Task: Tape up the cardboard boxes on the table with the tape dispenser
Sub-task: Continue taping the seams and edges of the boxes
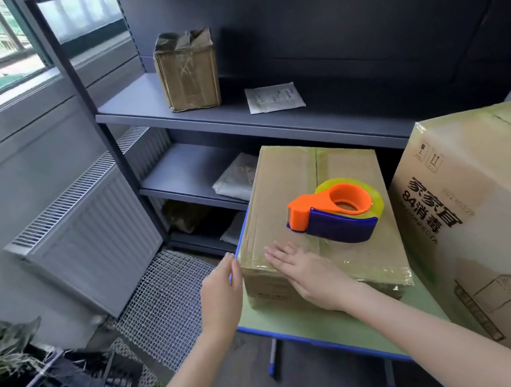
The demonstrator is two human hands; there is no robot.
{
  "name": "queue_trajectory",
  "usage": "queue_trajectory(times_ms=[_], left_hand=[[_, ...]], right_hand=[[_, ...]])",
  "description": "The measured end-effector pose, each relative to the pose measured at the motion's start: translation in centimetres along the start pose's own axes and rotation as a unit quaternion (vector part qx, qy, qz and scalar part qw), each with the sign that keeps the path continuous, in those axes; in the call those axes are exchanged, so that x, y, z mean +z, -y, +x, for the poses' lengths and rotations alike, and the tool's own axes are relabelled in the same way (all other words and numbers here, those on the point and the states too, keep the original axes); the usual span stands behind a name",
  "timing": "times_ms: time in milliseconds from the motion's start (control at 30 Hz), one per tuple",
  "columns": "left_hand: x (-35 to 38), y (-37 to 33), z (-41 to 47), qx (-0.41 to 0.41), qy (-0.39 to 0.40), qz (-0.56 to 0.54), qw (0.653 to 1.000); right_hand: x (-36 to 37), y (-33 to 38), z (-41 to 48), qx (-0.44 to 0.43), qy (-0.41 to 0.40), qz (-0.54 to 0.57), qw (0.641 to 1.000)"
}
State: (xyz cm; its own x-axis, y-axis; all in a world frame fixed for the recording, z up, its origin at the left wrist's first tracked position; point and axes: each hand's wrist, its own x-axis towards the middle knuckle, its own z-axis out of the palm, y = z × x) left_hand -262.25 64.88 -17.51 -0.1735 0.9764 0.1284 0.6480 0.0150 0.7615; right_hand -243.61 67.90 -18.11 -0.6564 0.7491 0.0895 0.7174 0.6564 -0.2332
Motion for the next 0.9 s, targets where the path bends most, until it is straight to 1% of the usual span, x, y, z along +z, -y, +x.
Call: queue_trajectory(times_ms=[67, 100, 133, 233, 333, 400, 467, 567, 667, 700, 733, 800, 833, 867, 900], left_hand=[[-0.9, 1.0, 1.0, -0.081, 0.065, -0.056, 0.993], [-1.3, 1.3, 1.4, -0.096, 0.094, -0.075, 0.988], [-1.6, 1.4, 1.8, -0.093, 0.111, -0.073, 0.987], [-2.2, 1.6, 3.1, -0.028, 0.152, -0.002, 0.988], [-2.3, 1.6, 4.4, 0.023, 0.221, 0.075, 0.972], [-2.2, 1.7, 4.9, 0.025, 0.253, 0.080, 0.964], [-2.2, 1.9, 5.1, 0.013, 0.265, 0.053, 0.963], [-2.4, 2.4, 5.2, 0.026, 0.268, 0.027, 0.963], [-2.4, 3.1, 5.4, 0.080, 0.253, 0.021, 0.964], [-2.4, 3.4, 5.4, 0.109, 0.245, 0.031, 0.963], [-2.3, 3.7, 5.5, 0.151, 0.229, 0.054, 0.960], [-1.9, 4.5, 5.8, 0.270, 0.156, 0.120, 0.943], [-1.6, 5.1, 5.9, 0.330, 0.111, 0.148, 0.926], [-1.3, 5.7, 6.0, 0.380, 0.087, 0.170, 0.905], [-1.0, 6.2, 6.2, 0.407, 0.086, 0.180, 0.891]], right_hand=[[-0.1, 0.3, 0.9, -0.017, 0.011, -0.001, 1.000], [-0.1, 0.6, 1.6, -0.024, 0.019, 0.007, 0.999], [-0.1, 0.9, 2.5, -0.028, 0.025, 0.015, 0.999], [0.2, 1.5, 4.9, -0.032, 0.042, 0.053, 0.997], [0.3, 1.4, 5.9, -0.013, 0.055, 0.069, 0.996], [0.3, 1.0, 5.8, -0.017, 0.067, 0.075, 0.995], [0.4, 0.8, 5.6, -0.024, 0.077, 0.074, 0.994], [0.8, 0.4, 5.6, -0.030, 0.085, 0.067, 0.994], [1.1, 0.6, 5.6, -0.041, 0.081, 0.059, 0.994], [1.3, 0.6, 5.6, -0.044, 0.076, 0.060, 0.994], [1.3, 0.7, 5.7, -0.043, 0.070, 0.065, 0.995], [1.1, 0.8, 5.7, -0.044, 0.060, 0.049, 0.996], [1.1, 0.9, 5.6, -0.047, 0.058, 0.034, 0.997], [1.2, 0.9, 5.5, -0.057, 0.050, 0.015, 0.997], [1.5, 0.9, 5.5, -0.065, 0.033, -0.005, 0.997]])
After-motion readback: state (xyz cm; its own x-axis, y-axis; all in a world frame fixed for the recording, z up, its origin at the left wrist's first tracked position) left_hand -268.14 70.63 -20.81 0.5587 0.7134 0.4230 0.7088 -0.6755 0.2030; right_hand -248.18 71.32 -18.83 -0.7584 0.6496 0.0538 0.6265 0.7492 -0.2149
